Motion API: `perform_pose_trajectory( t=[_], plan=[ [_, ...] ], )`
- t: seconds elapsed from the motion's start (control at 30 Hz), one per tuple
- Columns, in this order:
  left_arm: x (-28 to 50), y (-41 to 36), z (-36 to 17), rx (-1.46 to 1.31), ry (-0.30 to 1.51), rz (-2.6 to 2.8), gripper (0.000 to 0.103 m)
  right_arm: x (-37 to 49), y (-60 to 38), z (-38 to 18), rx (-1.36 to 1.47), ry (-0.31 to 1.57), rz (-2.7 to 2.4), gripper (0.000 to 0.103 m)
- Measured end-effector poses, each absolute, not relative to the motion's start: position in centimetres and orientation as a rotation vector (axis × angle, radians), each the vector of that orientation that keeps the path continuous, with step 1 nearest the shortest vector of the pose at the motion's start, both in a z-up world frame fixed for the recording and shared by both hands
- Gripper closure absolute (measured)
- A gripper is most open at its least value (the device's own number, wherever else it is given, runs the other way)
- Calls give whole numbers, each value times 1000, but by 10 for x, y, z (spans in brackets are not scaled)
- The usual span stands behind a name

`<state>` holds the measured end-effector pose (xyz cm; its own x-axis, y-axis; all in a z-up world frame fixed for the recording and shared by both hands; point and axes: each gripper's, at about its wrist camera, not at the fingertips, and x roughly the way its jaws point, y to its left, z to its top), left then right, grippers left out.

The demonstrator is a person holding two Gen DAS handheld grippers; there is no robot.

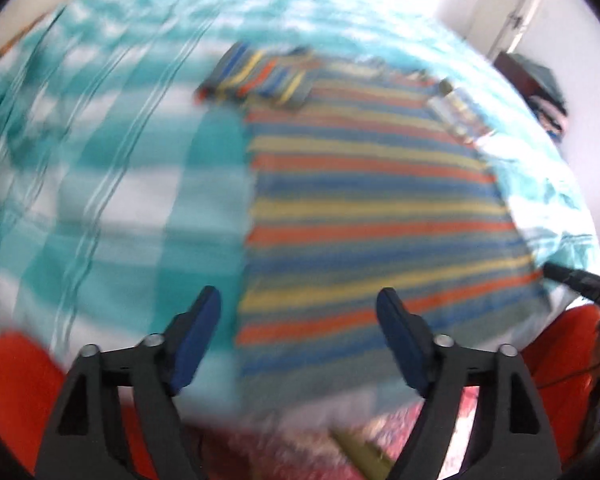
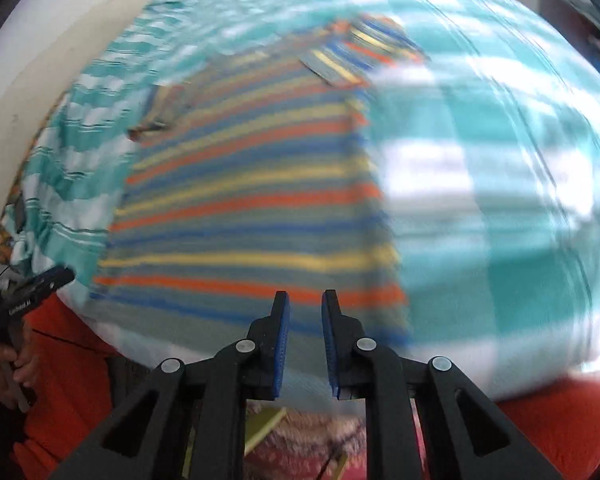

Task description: Fold small clothes

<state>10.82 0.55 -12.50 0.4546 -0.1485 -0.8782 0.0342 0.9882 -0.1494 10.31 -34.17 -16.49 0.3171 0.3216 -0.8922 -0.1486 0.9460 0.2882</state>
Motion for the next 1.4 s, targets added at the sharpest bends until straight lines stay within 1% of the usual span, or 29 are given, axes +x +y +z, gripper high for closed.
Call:
perform_pose_trajectory(
  t=[0.07,0.17,0.23,0.27,0.3,0.33,0.4,0.47,0.53,0.6,0.67,0.7,0.73,0.8,0.93,1.07,1.1,1.13,1.17,1.2,1.23,1.33,1.4],
  plan=[
    [122,-20,-134,-68,1083,-142,18,111,-325,-175,144,1204,335,80],
    [122,-37,-176,52,1182,-141,18,110,-312,-221,47,1332,299,79],
    [107,-40,-211,147,1303,-110,17,95,-320,-227,66,1289,298,79],
    [97,-37,-216,146,1295,-110,16,88,-324,-225,69,1285,296,79],
    [87,-33,-210,139,1251,-122,16,85,-326,-224,76,1290,295,79],
    [82,-32,-205,155,1259,-128,14,82,-329,-223,86,1297,294,79],
    [81,-29,-191,159,1277,-119,15,79,-334,-219,97,1345,298,79],
    [80,-23,-173,108,1227,-115,15,78,-339,-211,91,1389,313,78],
    [86,-18,-149,49,1147,-119,13,81,-340,-195,67,1406,355,69],
    [97,-16,-135,20,1074,-101,7,98,-341,-167,-7,1357,386,63],
    [116,-21,-139,9,1032,-84,7,125,-341,-139,-128,1272,388,57],
    [123,-23,-143,13,1035,-69,7,142,-340,-127,-191,1221,382,51],
    [134,-25,-152,17,1058,-51,7,159,-338,-119,-248,1170,377,49],
    [138,-32,-164,13,1100,-49,7,200,-328,-113,-346,1082,377,49],
    [121,-38,-183,49,1148,-53,7,273,-298,-146,-408,1060,404,49],
    [110,-31,-194,90,1200,-15,7,323,-271,-204,-417,1062,393,50],
    [110,-28,-197,87,1209,-5,7,331,-269,-214,-421,1060,382,52],
    [111,-25,-198,80,1220,9,7,339,-264,-224,-430,1062,366,69],
    [113,-20,-199,70,1232,24,7,346,-271,-231,-422,1071,354,83],
    [114,-18,-198,59,1237,35,7,353,-283,-231,-375,1078,345,101],
    [115,-14,-197,44,1235,44,7,357,-299,-225,-304,1069,336,101],
    [116,-9,-194,3,1228,50,7,363,-391,-190,-21,986,219,101],
    [115,-10,-194,-4,1233,50,7,359,-469,-178,181,956,115,101]
  ],
)
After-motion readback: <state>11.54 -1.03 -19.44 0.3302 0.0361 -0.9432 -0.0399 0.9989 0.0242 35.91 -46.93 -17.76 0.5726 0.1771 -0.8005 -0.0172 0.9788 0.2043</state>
